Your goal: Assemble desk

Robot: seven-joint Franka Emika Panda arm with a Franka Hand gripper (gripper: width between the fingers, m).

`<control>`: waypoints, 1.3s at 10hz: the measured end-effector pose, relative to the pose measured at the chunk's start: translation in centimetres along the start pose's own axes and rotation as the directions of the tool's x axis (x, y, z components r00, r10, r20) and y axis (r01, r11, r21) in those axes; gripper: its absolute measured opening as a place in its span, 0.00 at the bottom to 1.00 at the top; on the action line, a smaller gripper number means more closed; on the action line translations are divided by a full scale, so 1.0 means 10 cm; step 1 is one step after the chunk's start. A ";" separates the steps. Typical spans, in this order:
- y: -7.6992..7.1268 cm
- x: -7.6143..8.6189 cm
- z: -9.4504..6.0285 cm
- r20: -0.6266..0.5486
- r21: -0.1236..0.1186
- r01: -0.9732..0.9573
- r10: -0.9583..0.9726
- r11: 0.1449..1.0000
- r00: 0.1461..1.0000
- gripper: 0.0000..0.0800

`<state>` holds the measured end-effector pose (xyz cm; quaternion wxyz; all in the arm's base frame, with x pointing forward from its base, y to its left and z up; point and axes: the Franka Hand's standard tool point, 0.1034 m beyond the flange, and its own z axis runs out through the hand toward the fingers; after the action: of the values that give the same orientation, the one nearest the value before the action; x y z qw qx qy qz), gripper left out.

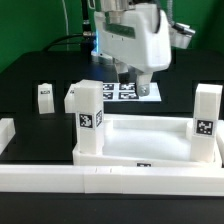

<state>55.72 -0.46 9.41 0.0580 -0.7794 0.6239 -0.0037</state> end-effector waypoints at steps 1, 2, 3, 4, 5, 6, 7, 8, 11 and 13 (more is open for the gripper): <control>0.04 -0.04 0.04 0.004 -0.007 -0.067 0.068 0.998 0.998 0.81; 0.07 -0.08 0.07 0.014 -0.008 -0.159 0.159 0.987 0.987 0.81; 0.05 -0.09 0.07 0.016 -0.006 -0.190 0.190 0.982 0.982 0.81; 0.05 -0.09 0.07 0.016 -0.006 -0.186 0.186 0.983 0.982 0.81; 0.07 -0.09 0.10 0.015 -0.011 -0.182 0.182 0.983 0.983 0.81; 0.12 -0.09 0.18 0.011 -0.026 -0.182 0.182 0.983 0.983 0.81; 0.16 -0.09 0.26 0.005 -0.037 -0.182 0.182 0.983 0.983 0.81; 0.20 -0.10 0.34 0.001 -0.048 -0.183 0.183 0.982 0.983 0.81; 0.34 -0.14 0.62 -0.014 -0.092 -0.181 0.180 0.979 0.984 0.81; 0.41 -0.12 0.76 -0.021 -0.116 -0.173 0.172 0.978 0.985 0.81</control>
Offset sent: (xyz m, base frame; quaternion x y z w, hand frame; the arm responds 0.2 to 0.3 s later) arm 0.0000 0.0000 0.0000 0.0000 0.0000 0.0650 0.9979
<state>52.08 0.50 1.51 0.0086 -0.7244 0.6885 0.0336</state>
